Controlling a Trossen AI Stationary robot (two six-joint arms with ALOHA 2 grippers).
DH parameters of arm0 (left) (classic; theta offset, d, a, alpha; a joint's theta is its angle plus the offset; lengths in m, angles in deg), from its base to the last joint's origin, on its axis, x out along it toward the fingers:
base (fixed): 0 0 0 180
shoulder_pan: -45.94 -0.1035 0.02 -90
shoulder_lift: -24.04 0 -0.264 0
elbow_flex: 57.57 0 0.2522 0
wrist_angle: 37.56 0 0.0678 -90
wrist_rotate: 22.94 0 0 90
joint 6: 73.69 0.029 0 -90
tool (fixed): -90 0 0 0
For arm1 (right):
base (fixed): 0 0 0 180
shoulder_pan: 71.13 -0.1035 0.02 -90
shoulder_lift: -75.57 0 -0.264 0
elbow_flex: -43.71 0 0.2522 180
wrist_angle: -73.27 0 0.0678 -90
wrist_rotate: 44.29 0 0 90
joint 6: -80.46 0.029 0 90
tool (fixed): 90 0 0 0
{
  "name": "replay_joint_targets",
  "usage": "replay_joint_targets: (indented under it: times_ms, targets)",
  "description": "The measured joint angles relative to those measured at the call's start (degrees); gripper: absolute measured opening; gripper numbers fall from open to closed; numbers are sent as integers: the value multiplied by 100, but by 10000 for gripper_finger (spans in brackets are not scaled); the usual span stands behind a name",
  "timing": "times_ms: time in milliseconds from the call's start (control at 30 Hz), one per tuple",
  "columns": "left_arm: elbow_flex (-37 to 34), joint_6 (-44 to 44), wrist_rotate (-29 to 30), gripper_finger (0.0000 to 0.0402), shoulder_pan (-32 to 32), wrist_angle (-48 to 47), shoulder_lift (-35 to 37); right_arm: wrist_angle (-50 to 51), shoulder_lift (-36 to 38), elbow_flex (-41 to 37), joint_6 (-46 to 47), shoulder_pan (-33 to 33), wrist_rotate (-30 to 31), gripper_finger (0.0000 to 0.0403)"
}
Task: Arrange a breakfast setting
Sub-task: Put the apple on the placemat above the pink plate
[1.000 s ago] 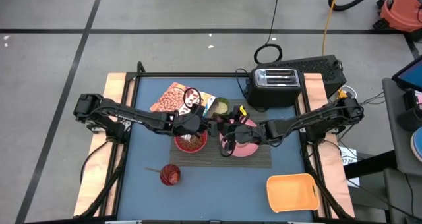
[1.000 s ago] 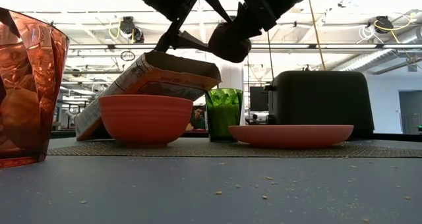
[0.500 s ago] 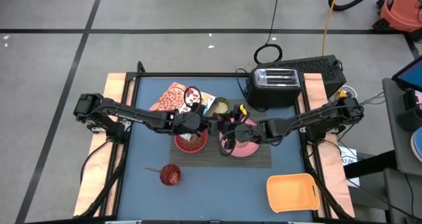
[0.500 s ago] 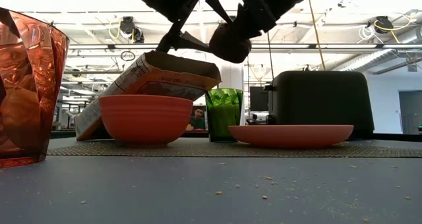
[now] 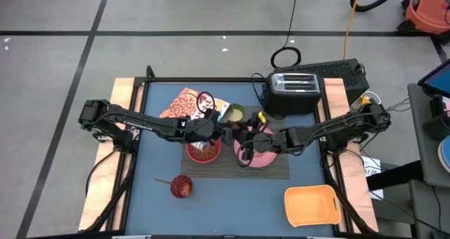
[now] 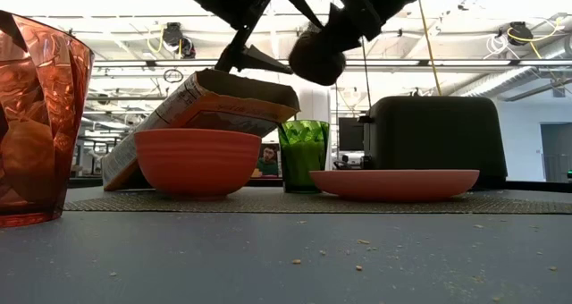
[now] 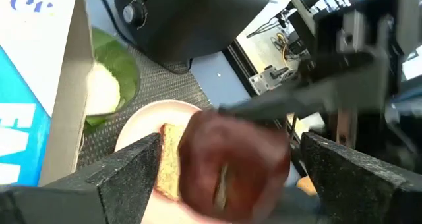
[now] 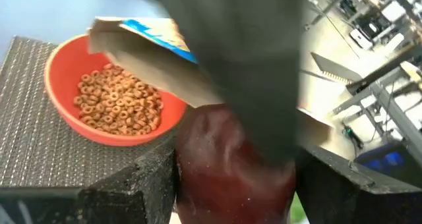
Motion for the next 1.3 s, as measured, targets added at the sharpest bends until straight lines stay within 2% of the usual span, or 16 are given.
replay_joint_targets:
  times_ms: [167, 300, 600, 767, 900, 1133, 1300]
  targets:
    - [-2, 715, 4, 365, 57, 222, 41, 25, 690, -610, 506, 39, 22, 247]
    - [-2, 935, 2, 365, 60, 447, 50, -271, 1359, -1268, 943, 98, 50, 247]
    - [-2, 939, 9, 365, 76, 563, 50, -3243, 2381, -3324, 928, 320, 55, 247]
    - [-2, 939, 12, 365, 76, 564, 50, -4941, 2487, -4310, 831, 540, 57, 247]
    - [-2, 939, 52, 365, 76, 563, 50, -5922, 2446, -4878, 743, 747, 35, 247]
    - [-2, 1085, 63, 365, 76, 562, 50, -6381, 2387, -5183, 706, 1043, -59, 247]
    - [-2, 1087, 66, 365, 76, 561, 50, -6706, 2058, -5185, 580, 1363, -754, 247]
